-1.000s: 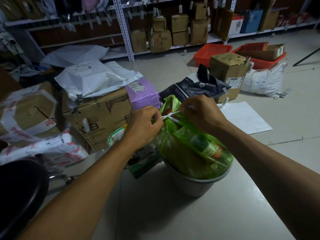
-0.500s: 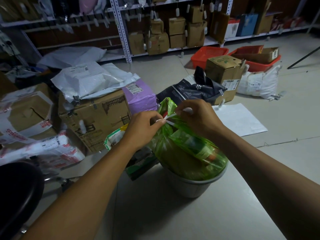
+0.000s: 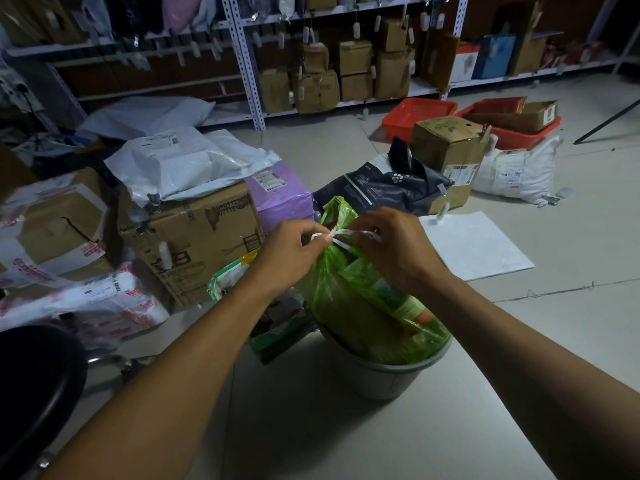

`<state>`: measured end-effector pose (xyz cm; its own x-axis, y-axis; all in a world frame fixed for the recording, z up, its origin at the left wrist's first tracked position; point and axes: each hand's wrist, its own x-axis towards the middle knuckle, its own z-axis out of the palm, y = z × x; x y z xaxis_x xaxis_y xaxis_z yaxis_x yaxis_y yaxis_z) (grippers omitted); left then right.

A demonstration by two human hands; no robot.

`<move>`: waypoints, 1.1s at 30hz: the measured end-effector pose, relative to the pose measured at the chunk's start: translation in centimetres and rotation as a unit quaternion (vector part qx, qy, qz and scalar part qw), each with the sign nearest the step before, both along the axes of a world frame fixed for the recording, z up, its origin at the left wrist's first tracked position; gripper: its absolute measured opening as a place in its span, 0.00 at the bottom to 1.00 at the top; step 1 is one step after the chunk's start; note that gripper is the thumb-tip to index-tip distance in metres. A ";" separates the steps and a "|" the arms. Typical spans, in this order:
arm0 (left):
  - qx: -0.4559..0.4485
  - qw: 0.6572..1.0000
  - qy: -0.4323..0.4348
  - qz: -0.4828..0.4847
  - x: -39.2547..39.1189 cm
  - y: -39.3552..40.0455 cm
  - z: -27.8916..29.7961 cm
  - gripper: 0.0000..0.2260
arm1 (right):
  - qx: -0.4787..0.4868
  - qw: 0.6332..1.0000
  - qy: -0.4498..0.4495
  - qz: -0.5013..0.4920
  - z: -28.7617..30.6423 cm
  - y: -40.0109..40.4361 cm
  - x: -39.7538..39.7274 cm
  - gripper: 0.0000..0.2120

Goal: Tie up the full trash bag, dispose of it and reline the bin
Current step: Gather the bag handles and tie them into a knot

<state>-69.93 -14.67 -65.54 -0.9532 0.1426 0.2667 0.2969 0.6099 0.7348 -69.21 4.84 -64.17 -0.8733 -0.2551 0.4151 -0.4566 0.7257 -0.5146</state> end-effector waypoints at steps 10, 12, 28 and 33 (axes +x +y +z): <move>0.036 0.999 -0.022 -0.019 -0.7 0.6 1.0 0.07 | -0.010 0.998 0.035 0.042 0.3 -0.3 0.8 0.16; 0.038 0.999 -0.026 -0.027 -0.9 0.4 1.1 0.07 | 0.031 0.998 0.046 0.040 0.6 -0.4 0.6 0.17; 0.136 0.991 0.015 -0.007 -0.2 -1.5 1.2 0.07 | 0.033 0.997 0.018 0.066 1.5 -2.0 -0.6 0.08; 0.099 0.993 0.034 0.052 -0.3 -3.5 1.5 0.03 | 0.054 0.997 0.025 0.057 2.1 -1.6 -0.7 0.07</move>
